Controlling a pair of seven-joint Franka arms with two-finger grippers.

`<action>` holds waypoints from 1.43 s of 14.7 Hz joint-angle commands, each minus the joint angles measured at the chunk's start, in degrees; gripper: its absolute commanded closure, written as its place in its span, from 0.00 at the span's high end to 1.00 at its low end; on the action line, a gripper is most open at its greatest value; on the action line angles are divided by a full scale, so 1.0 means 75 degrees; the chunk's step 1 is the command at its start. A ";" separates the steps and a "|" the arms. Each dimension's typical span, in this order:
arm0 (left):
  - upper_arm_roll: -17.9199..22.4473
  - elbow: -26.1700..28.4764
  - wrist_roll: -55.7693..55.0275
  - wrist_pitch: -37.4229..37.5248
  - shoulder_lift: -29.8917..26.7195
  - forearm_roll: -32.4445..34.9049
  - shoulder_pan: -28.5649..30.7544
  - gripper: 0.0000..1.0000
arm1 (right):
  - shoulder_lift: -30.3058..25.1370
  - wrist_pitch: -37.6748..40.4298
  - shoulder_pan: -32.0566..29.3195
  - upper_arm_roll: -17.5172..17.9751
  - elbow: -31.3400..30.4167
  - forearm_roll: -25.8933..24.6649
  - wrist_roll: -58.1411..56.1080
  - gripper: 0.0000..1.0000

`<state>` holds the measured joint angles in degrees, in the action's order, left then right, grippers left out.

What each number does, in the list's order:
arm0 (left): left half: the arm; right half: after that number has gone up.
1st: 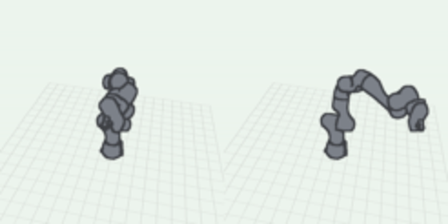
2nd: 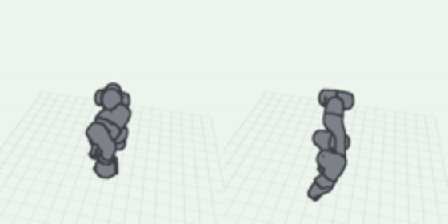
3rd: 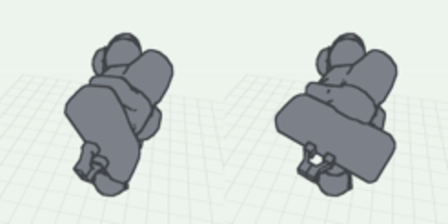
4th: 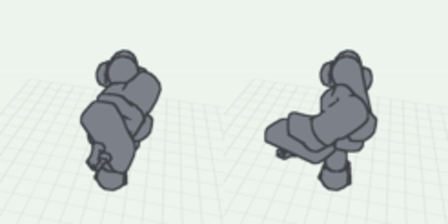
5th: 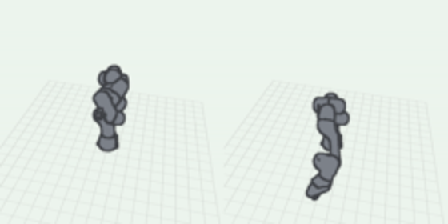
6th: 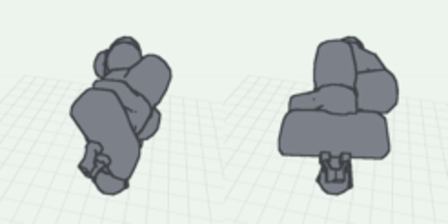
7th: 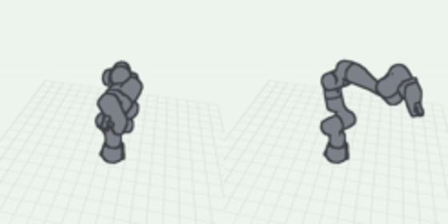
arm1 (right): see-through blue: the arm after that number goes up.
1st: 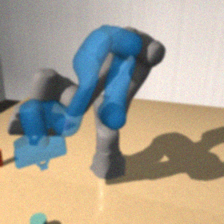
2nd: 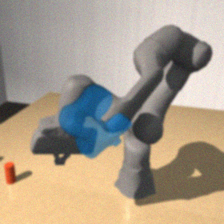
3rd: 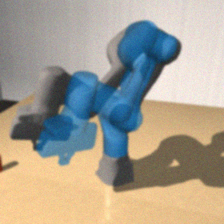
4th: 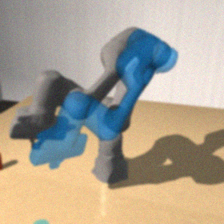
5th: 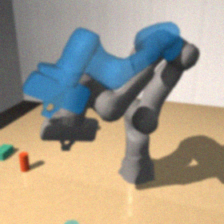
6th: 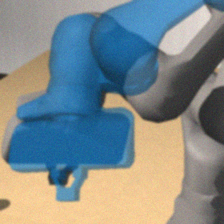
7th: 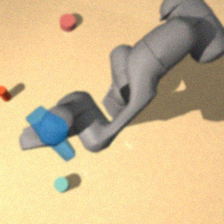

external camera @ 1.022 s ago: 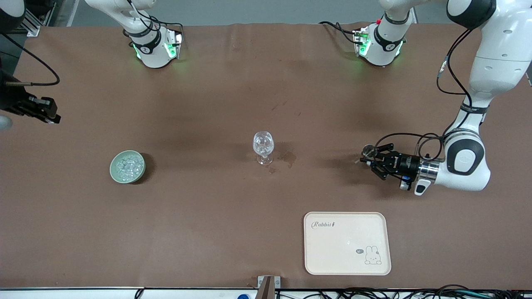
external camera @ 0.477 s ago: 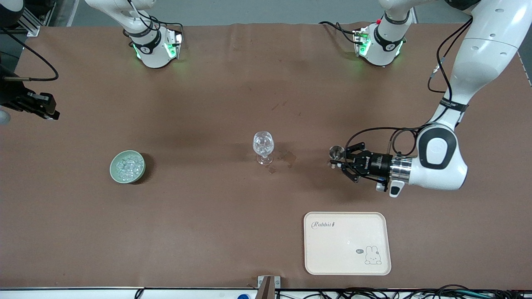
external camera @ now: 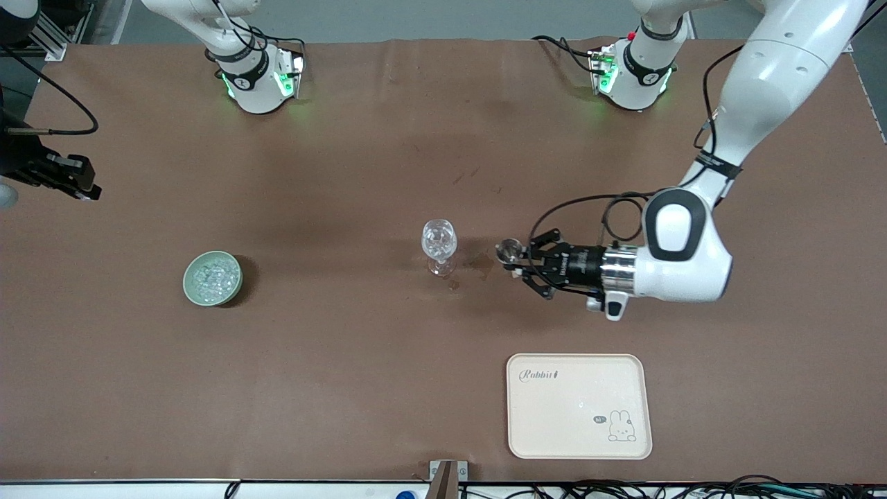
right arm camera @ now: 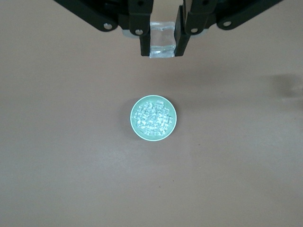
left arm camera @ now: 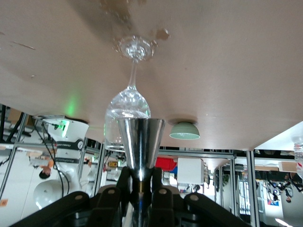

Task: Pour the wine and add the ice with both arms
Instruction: 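Tilt the jigger over the wine glass with the left gripper to pour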

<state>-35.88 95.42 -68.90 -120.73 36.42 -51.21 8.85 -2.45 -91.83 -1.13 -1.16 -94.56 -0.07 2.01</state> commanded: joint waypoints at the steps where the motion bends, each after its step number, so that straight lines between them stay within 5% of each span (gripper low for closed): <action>1: 0.0050 0.0390 -0.0259 -0.0506 -0.0555 -0.0039 -0.0346 0.01 | -0.0178 -0.0119 -0.0060 0.0014 -0.0224 0.0173 -0.0011 0.00; 7: 0.0050 0.0531 -0.1604 -0.1257 -0.0697 0.1424 -0.0968 0.01 | -0.0178 -0.0108 -0.0060 0.0014 -0.0224 0.0185 -0.0011 0.00; 15: 0.0062 0.0520 -0.2379 -0.1586 -0.0720 0.1683 -0.1355 0.01 | -0.0189 -0.0096 -0.0060 0.0014 -0.0224 0.0185 -0.0011 0.00; 21: 0.0038 0.0449 -0.3714 -0.1586 -0.0708 0.2984 -0.1601 0.01 | -0.0189 -0.0073 -0.0060 0.0014 -0.0212 0.0185 -0.0011 0.00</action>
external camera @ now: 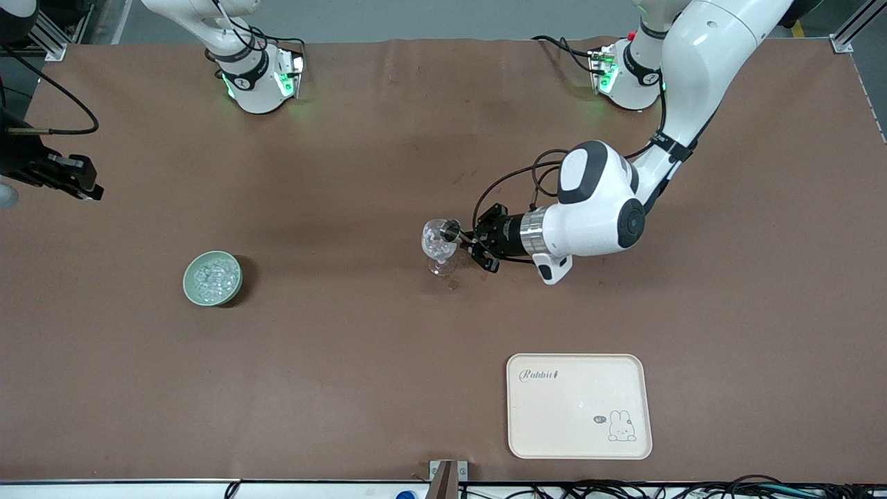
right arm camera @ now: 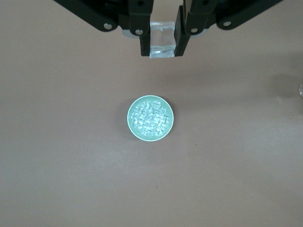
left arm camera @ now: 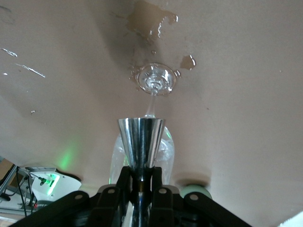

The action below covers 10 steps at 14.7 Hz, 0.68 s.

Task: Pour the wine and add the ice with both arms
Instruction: 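Tilt the jigger over the wine glass with the left gripper to pour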

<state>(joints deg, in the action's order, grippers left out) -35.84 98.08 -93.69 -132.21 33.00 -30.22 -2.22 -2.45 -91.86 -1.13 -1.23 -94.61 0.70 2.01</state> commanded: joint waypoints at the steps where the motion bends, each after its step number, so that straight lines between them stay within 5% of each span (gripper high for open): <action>1: 0.0032 0.0107 -0.0538 -0.0055 -0.0263 0.0279 -0.0125 0.01 | -0.0189 -0.0069 -0.0060 0.0024 -0.0217 0.0095 -0.0011 0.00; 10: 0.0021 -0.0034 -0.2096 -0.0032 -0.0263 0.1695 -0.0348 0.01 | -0.0178 -0.0080 -0.0072 0.0024 -0.0217 0.0083 -0.0011 0.00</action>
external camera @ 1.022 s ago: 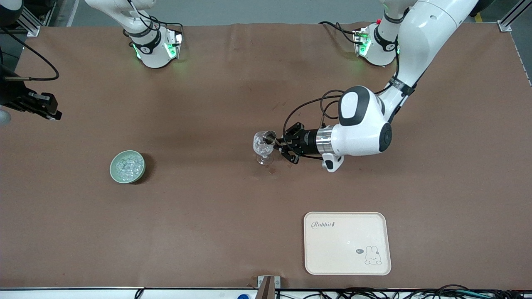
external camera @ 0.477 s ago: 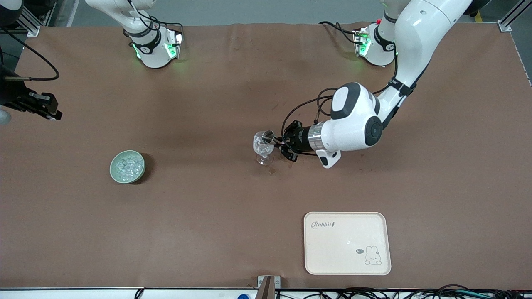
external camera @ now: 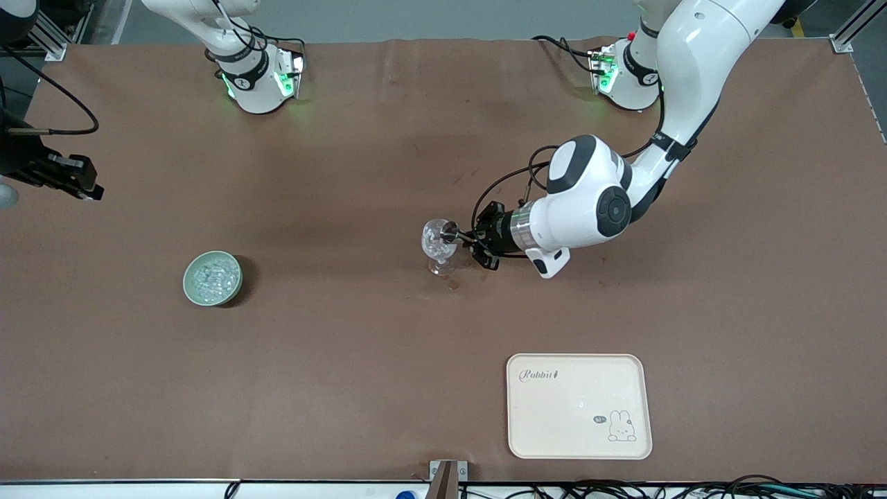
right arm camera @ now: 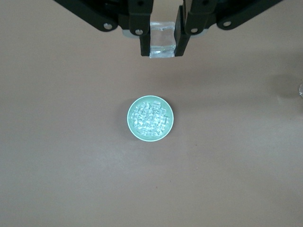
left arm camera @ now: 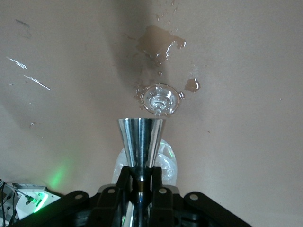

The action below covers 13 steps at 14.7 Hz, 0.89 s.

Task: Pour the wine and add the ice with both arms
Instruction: 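Tilt the jigger over the wine glass with the left gripper to pour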

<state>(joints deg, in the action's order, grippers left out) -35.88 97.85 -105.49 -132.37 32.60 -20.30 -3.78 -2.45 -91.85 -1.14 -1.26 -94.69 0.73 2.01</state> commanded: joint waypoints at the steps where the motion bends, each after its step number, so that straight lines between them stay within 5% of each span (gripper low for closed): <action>1: 0.0014 -0.0003 -0.0710 -0.0011 -0.0210 0.0618 -0.0163 0.01 | -0.0178 -0.0081 -0.0094 0.0028 -0.0207 0.0090 -0.0011 0.00; 13: 0.0026 -0.0121 -0.1813 0.0082 -0.0409 0.1616 -0.0409 0.01 | -0.0166 -0.0152 -0.0048 0.0028 -0.0195 0.0137 -0.0011 0.00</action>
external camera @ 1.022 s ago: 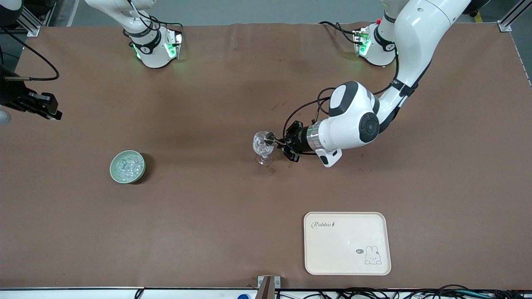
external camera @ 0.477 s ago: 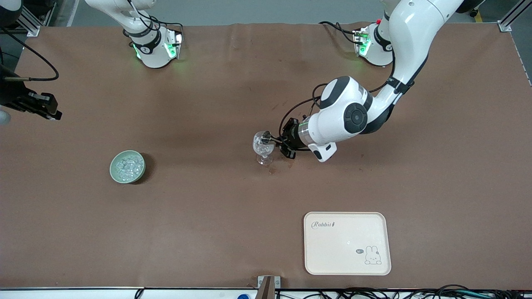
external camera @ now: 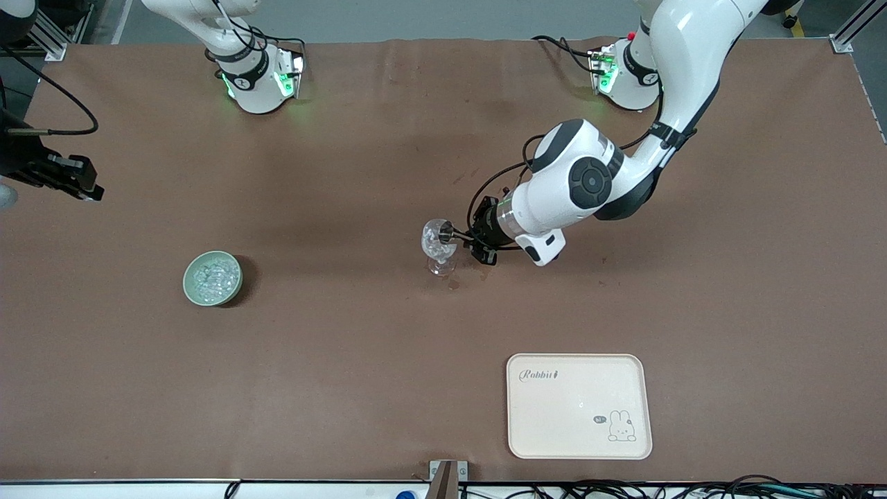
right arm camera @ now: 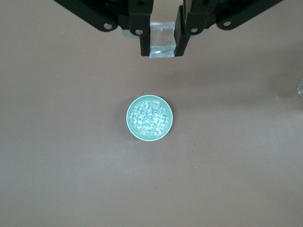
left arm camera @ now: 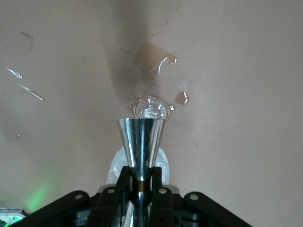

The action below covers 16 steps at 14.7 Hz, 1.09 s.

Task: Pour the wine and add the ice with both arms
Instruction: 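Tilt the jigger over the wine glass with the left gripper to pour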

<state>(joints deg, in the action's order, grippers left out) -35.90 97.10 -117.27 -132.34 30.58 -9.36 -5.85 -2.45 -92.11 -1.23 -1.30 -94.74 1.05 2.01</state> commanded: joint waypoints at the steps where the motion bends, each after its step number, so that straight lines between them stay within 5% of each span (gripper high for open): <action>1: 0.0029 -0.0021 -0.0254 0.0091 -0.0152 0.0170 -0.0133 0.01 | -0.0166 -0.0129 -0.0035 0.0045 -0.0189 0.0094 -0.0011 0.00; 12: -0.0053 -0.0173 -0.0466 0.0466 -0.0070 0.0569 -0.0029 0.01 | -0.0166 -0.0152 -0.0023 0.0045 -0.0189 0.0094 -0.0011 0.00; 16: -0.0124 -0.0185 0.1006 0.0466 -0.0046 -0.1171 0.0135 0.01 | -0.0166 -0.0141 -0.0023 0.0056 -0.0189 0.0094 -0.0011 0.00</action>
<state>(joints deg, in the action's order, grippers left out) -35.95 96.39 -115.41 -129.92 30.45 -11.80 -6.42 -2.45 -92.52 -1.23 -1.15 -94.74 1.08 2.01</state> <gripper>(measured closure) 0.789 0.758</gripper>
